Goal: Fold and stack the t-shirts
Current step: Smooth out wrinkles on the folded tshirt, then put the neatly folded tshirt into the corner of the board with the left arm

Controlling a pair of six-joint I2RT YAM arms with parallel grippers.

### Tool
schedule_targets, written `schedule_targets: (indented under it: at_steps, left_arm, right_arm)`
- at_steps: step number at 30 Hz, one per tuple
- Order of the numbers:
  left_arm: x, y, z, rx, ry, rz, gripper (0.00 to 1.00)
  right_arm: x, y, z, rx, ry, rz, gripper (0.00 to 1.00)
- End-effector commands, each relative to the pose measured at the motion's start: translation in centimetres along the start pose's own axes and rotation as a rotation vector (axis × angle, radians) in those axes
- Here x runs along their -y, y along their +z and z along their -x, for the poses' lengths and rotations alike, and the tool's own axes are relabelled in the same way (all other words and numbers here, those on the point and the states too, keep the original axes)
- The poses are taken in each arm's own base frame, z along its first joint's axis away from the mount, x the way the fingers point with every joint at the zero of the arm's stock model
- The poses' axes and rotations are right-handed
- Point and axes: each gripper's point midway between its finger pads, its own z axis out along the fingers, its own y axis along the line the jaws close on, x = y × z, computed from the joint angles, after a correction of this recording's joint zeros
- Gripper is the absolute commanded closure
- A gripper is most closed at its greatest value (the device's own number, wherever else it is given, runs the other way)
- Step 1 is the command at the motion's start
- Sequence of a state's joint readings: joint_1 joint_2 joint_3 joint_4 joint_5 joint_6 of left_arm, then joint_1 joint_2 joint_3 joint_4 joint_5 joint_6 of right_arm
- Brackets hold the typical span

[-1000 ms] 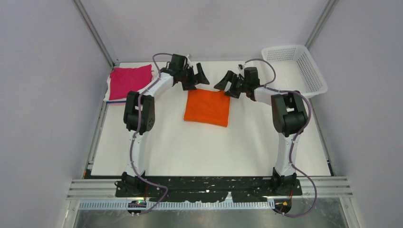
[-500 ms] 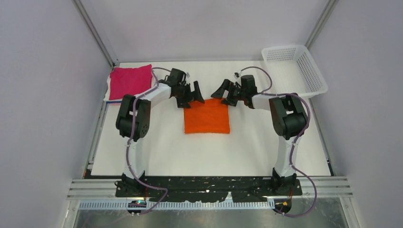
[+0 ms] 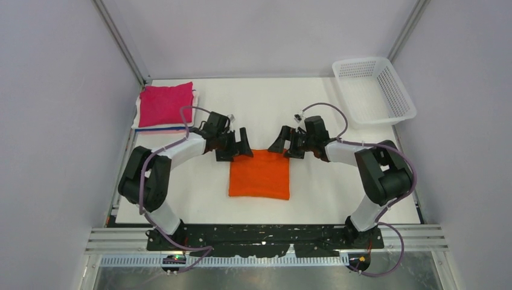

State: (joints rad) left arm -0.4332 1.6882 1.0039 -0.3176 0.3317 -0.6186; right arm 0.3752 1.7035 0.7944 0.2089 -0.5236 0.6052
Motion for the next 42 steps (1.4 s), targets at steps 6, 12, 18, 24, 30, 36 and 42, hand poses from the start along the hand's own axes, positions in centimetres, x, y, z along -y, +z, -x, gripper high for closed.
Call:
schedule_targets:
  at_steps: [6,12,18,24,30,36,42]
  left_arm:
    - [1.1,-6.4,1.1,0.208,0.071,0.04,0.0]
    - [-2.6,-6.3,-1.7,0.186,0.034,0.151,0.0]
    - [-3.3,-4.0,-3.0,0.115,0.014,0.155,0.01]
    - [-3.2,-1.5,-4.4,0.044,0.019,0.178,0.1]
    - [-3.7,0.9,-6.7,-0.04,0.056,0.273,0.3]
    - [-4.3,2.7,-7.9,-0.087,0.07,0.336,0.86]
    - [-5.8,2.1,-6.6,-0.055,0.119,0.499,1.0]
  right_arm:
    - [-4.3,-5.9,5.4,0.163,-0.145,-0.058,0.05]
    - [-3.9,-11.9,4.1,0.342,-0.172,-0.135,0.05]
    - [-0.1,-17.8,3.0,0.556,-0.13,-0.33,0.05]
    - [1.4,-21.6,2.8,0.689,-0.148,-0.432,0.05]
    - [2.5,-22.7,2.4,0.689,-0.167,-0.513,0.05]
    - [3.5,-22.4,2.3,0.657,-0.18,-0.556,0.05]
    - [3.9,-21.8,2.1,0.627,-0.186,-0.568,0.04]
